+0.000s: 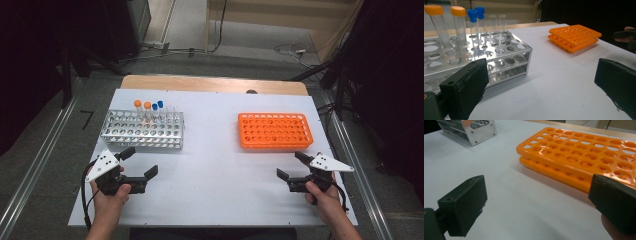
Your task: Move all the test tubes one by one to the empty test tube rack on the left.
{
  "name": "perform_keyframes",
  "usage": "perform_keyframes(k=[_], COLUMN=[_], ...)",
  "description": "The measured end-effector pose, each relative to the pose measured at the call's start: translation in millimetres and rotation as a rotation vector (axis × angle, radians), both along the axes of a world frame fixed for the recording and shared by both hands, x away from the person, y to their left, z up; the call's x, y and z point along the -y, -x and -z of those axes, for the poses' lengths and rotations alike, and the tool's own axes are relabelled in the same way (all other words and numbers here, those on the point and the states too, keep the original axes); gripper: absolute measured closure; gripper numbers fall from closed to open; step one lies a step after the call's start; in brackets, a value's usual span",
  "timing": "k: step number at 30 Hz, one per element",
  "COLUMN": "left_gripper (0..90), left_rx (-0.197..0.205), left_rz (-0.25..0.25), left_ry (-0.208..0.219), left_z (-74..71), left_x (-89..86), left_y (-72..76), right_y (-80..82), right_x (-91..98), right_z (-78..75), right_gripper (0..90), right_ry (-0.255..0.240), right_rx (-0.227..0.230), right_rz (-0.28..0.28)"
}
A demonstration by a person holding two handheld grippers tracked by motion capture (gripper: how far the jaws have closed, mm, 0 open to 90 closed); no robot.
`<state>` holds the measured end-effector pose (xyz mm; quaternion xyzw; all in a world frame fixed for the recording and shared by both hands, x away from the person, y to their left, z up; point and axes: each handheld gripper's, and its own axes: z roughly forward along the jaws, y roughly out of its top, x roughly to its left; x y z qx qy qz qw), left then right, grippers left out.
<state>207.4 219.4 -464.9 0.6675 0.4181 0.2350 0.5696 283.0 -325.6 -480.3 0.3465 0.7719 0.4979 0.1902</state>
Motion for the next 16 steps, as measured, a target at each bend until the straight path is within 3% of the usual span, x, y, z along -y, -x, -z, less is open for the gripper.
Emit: perform_keyframes(k=[8, 16], left_gripper=[0.0, 0.0], left_rx=[-0.005, -0.010], left_rz=[-0.004, -0.002], left_ry=[0.001, 0.003], left_z=[4.1, 4.4], left_x=[-6.9, -4.8], left_y=[0.0, -1.1], right_y=[-2.9, -3.2], right_x=[7.7, 7.0], right_z=[2.4, 4.0], right_gripper=[0.4, 0.4], right_ry=[-0.008, -0.003], right_rx=[0.003, 0.001], right_rz=[0.038, 0.037])
